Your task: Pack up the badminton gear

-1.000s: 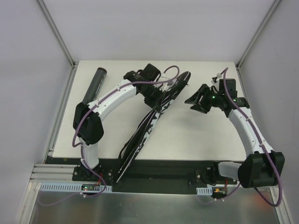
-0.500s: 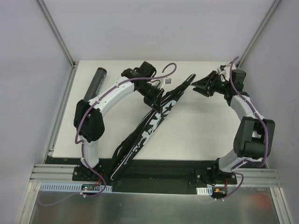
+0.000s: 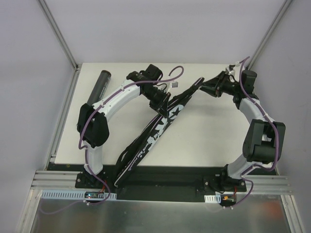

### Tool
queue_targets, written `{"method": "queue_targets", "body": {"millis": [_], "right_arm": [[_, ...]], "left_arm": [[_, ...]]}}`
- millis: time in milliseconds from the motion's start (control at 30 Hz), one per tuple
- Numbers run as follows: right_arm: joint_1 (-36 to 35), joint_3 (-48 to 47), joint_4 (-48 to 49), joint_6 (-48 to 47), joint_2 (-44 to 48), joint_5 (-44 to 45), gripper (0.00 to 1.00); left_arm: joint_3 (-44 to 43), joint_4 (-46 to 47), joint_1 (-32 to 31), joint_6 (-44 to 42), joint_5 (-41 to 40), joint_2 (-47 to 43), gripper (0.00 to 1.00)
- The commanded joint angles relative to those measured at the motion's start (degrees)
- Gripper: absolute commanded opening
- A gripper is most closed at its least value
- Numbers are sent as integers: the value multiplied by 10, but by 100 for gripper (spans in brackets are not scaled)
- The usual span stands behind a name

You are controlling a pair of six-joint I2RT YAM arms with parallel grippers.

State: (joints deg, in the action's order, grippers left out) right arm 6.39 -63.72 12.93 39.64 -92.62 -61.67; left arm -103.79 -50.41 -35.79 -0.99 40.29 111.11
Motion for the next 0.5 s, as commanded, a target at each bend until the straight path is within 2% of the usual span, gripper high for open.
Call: {"method": "queue_targets", "body": {"millis": [0, 467], "right_arm": [[-10, 0, 37, 11, 13, -21, 36], [-31, 6, 37, 17, 15, -19, 20]], "left_arm": [[-21, -12, 0, 7, 29, -2, 0], [-19, -12, 1, 7, 25, 1, 0]]}}
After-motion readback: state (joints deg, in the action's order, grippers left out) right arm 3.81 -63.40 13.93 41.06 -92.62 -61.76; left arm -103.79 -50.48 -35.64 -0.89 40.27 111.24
